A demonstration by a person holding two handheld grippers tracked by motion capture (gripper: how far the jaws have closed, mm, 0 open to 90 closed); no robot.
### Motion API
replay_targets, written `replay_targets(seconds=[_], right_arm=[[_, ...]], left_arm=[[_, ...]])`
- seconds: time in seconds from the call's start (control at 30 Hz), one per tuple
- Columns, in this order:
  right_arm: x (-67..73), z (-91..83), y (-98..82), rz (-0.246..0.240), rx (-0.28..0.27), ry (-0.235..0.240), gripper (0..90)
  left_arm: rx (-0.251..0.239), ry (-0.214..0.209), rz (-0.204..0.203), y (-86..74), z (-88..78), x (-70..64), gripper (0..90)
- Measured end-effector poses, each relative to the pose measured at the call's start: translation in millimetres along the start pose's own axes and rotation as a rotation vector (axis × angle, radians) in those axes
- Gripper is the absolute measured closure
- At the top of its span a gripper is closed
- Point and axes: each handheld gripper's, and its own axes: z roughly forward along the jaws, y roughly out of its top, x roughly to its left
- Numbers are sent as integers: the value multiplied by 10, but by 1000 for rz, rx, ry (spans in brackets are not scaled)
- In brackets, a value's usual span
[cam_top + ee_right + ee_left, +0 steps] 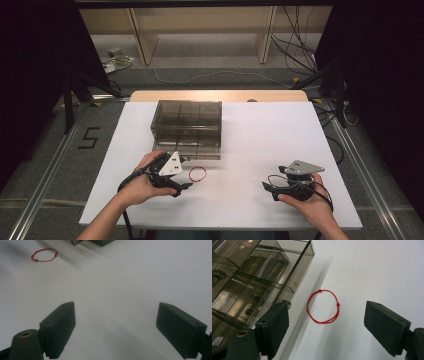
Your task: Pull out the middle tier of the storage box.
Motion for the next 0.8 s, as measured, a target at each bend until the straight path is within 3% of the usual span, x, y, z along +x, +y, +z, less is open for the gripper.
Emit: replay_targets(seconds=[0.2, 0.4, 0.6, 0.8], right_arm=[[2, 4, 6, -4, 0, 2, 166], [-10, 3, 12, 0, -1, 0, 166], [-40, 5, 3, 14, -7, -4, 166], [-60, 10, 6, 16, -3, -3, 166]], left_arm=[[-11, 14, -13, -37, 19, -88, 201], [-24, -9, -31, -63, 80, -223, 205], [-22, -23, -51, -89, 100, -283, 204], [-13, -24, -45, -99, 115, -284, 208]])
